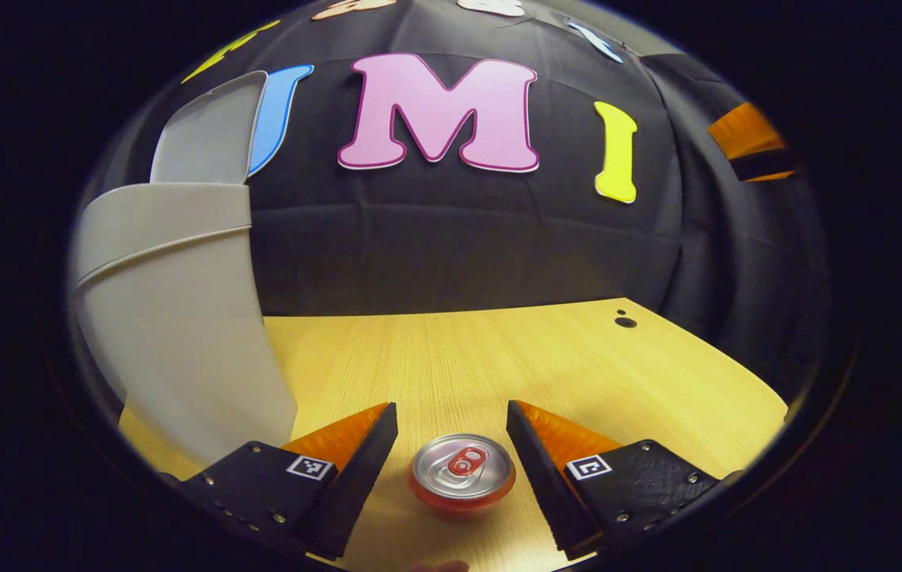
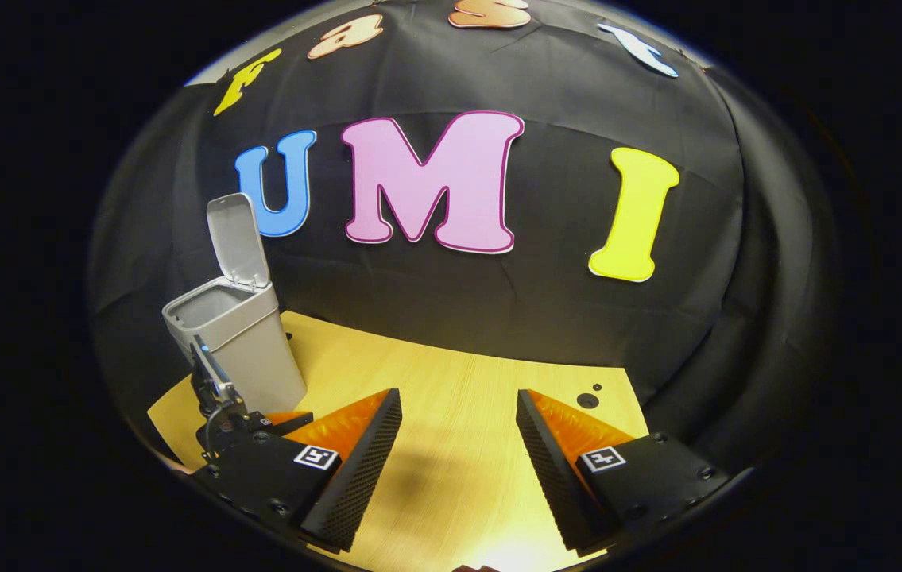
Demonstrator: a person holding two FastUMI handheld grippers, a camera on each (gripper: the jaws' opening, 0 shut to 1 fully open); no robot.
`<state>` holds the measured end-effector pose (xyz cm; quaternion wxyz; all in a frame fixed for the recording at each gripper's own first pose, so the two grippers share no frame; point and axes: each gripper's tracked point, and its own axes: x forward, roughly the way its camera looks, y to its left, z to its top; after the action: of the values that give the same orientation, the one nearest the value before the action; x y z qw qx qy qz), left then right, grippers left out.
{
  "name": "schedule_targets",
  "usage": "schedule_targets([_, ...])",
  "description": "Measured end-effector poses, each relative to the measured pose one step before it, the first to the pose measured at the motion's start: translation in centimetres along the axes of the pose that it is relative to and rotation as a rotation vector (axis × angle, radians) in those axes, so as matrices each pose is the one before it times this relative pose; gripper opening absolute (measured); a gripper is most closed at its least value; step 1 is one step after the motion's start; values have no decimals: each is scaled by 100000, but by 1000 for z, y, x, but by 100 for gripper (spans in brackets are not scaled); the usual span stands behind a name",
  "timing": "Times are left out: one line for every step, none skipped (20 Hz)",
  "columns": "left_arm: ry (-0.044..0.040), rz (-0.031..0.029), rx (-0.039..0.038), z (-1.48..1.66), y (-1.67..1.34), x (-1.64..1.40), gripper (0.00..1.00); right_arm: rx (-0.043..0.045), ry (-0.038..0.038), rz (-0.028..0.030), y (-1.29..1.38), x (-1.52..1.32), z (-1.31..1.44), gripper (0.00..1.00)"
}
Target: Press the lid of the desktop garbage bin to open it, pick up the crumpled paper on the desktop and throw it into the bin, then pick up the pop can on the desktop and drop it into the bin, and finally close the garbage bin lid.
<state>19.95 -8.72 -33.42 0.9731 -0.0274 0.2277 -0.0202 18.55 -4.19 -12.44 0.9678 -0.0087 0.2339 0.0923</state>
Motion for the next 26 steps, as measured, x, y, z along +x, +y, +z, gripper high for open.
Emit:
schedule_targets([1737,354,-734,-682,45,70,91,-130,232,-56,-4,225,-63,94])
schedule_targets([1182,35,-92,-471,-39,199,92,-391,485,-71,-6,137,-118,94])
schedule_targets([1410,166,365,-487,-57,165,92,-304,541,-16,-126,-189,-282,94])
schedule_targets([2187,-469,-493,-742,-364,380,91,-166,682,-99,-188,-8,-194,94])
schedule_targets([2505,-264,-462,-788,-152,222,92,28,508,95,28,195,-183,94])
schedule_targets([1768,-395,-55,-612,-96,189,92,-29,151,-78,61,38,53,94])
schedule_targets([1366,-547,371,-442,-38,77,92,-217,45,-133,-5,111,-59,94])
schedule_targets([1694,-210,870,-418,25,177,92,-162,38,-15,-2,-26,-28,94])
schedule_targets([1597,-504,719,-393,-84,233,92,-45,270,-57,-119,0,-119,94])
schedule_targets([730,-631,1311,-48,-126,17,90,89,313,-2,-49,-10,-214,94])
schedule_targets([1088,-813,1785,-146,57,-2,85,271,11,17,-10,34,-84,95])
schedule_targets([383,-507,1234,60,-21,-108,84,333,-95,-47,40,-35,-5,94])
schedule_targets([258,480,718,169,171,-76,83,567,-104,120,36,-52,-94,95])
schedule_targets([-260,293,-89,220,88,-192,82,492,-144,153,43,-116,28,94])
schedule_targets([-442,209,-190,404,34,-383,82,329,-240,29,46,-78,-76,94])
schedule_targets([-1318,394,73,753,130,-516,82,117,-290,124,134,-134,60,94])
schedule_targets([-1644,57,198,927,120,-491,82,59,-467,201,3,-189,11,94])
schedule_targets([-2147,36,187,1188,79,-676,82,-21,-384,186,134,-141,-54,94])
schedule_targets([-2301,-91,-202,1376,164,-794,82,85,-522,215,177,-206,93,95])
schedule_targets([-2512,-300,-841,1655,121,-609,82,170,-576,381,89,-216,20,94])
schedule_targets([-1601,-297,-1356,1394,53,-706,82,178,-702,391,167,-206,138,94])
schedule_targets([-1482,-490,-1818,1540,74,-818,82,96,-598,443,247,-143,50,95])
schedule_targets([-2318,-542,-1908,1739,84,-917,82,61,-499,392,263,-243,92,94])
schedule_targets([-2957,165,-429,1987,243,-810,82,193,-702,288,207,-229,129,95])
schedule_targets([-2424,871,1124,1878,511,-910,82,407,-999,204,197,-221,297,94])
schedule_targets([-1906,663,1852,1796,508,-640,82,680,-1040,170,189,-280,307,95])
